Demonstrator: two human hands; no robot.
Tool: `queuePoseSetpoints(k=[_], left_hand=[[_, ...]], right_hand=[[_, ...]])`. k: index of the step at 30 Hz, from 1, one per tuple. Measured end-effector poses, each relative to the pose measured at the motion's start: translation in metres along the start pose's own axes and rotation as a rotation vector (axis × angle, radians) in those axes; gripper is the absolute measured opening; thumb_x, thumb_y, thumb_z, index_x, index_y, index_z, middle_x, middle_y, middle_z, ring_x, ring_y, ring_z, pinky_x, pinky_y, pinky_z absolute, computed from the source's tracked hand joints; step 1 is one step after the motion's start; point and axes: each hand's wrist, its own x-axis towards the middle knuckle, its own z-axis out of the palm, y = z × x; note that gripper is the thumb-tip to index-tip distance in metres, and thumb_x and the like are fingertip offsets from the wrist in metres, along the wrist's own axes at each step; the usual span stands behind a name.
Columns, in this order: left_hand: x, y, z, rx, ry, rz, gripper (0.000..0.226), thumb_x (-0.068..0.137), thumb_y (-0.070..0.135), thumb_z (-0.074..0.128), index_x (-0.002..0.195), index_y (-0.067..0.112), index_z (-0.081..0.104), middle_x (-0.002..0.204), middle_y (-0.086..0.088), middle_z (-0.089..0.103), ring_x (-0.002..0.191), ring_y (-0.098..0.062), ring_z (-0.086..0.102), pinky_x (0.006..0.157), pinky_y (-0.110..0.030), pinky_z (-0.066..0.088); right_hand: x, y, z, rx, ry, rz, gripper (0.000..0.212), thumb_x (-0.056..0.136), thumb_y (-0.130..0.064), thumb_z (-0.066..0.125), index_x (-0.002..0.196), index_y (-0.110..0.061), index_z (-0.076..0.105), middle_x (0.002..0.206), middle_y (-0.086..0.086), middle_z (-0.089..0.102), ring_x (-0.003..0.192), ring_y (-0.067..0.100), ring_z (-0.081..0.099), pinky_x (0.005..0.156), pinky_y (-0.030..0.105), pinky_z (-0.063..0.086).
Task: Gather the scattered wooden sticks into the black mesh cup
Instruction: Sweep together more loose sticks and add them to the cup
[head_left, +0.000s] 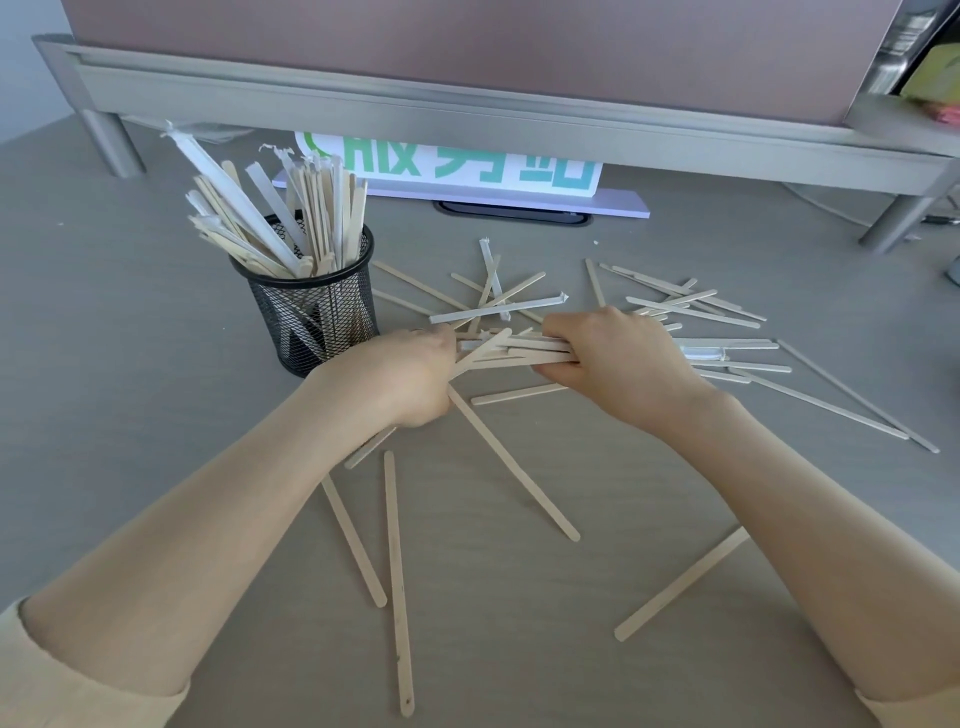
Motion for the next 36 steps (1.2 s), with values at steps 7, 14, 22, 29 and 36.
queuePoseSetpoints(k=[7,14,22,29,36], left_hand=[[0.005,0.0,0.01,-0.014,0.034,-0.051,0.026,0.093,0.006,0.036,0.119,-0.001,0.037,0.128,-0.02,0.045,0.112,-0.031,0.047,0.073,-0.025,0.026],[0.006,-0.014,-0.001,-0.082,0.005,-0.044,0.007,0.094,0.008,0.032,0.1,0.004,0.032,0.082,-0.011,0.049,0.058,-0.019,0.039,0.047,-0.029,0.025],[0.008,-0.019,-0.016,-0.788,0.258,0.189,0.013,0.095,0.022,0.041,0.086,0.022,0.052,0.062,0.002,0.042,0.051,-0.015,0.035,0.051,-0.029,0.028],[0.004,0.0,-0.021,-1.274,0.623,0.185,0.029,0.096,0.022,0.039,0.069,0.018,0.045,0.036,0.014,0.036,0.034,-0.002,0.029,0.041,-0.021,0.025],[-0.001,0.002,-0.022,-1.624,0.928,0.199,0.032,0.096,0.015,0.035,0.065,0.016,0.039,0.043,0.01,0.028,0.042,-0.01,0.02,0.041,-0.023,0.019]], right_hand=[[-0.002,0.003,-0.013,-0.018,-0.036,0.092,0.033,0.08,-0.018,0.052,0.057,-0.019,0.027,0.057,-0.002,0.038,0.061,0.029,0.042,0.048,0.032,0.026],[-0.003,0.012,-0.03,0.074,-0.067,0.181,0.031,0.081,-0.023,0.056,0.058,-0.018,0.037,0.057,-0.002,0.04,0.054,0.019,0.039,0.046,0.029,0.026],[0.004,0.011,-0.048,0.695,0.244,0.294,0.043,0.086,-0.034,0.054,0.054,-0.02,0.03,0.047,-0.006,0.031,0.043,0.011,0.024,0.044,0.023,0.025],[0.028,-0.015,-0.031,1.295,0.477,0.345,0.042,0.091,-0.033,0.051,0.058,-0.021,0.028,0.049,-0.003,0.03,0.044,0.013,0.024,0.043,0.022,0.025],[0.034,-0.03,-0.017,1.335,0.513,0.296,0.04,0.092,-0.027,0.052,0.062,-0.02,0.027,0.055,0.003,0.025,0.051,0.016,0.021,0.051,0.032,0.02]])
